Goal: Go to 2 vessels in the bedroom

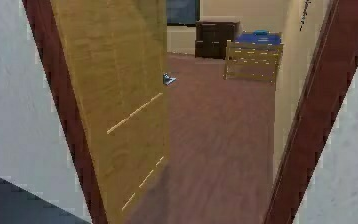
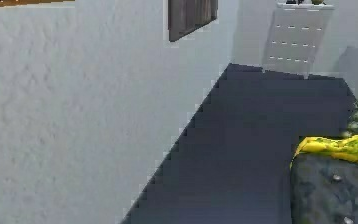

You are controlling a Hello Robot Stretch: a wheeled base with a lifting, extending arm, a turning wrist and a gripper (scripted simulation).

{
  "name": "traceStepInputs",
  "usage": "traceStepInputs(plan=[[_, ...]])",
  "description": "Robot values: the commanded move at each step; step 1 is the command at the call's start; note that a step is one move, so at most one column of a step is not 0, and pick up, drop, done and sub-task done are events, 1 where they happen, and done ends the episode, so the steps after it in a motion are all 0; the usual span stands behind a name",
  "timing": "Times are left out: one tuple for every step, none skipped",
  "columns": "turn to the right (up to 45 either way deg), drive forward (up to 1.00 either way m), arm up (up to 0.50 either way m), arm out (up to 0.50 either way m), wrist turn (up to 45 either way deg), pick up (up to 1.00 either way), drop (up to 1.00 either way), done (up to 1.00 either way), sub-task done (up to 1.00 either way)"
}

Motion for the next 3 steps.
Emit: traceStepInputs(plan=[[0.0,0.85,0.00,0.00,0.0,0.00,0.00,0.00,0.00],[24.0,0.00,0.00,0.00,0.0,0.00,0.00,0.00,0.00],[0.0,0.90,0.00,0.00,0.0,0.00,0.00,0.00,0.00]])
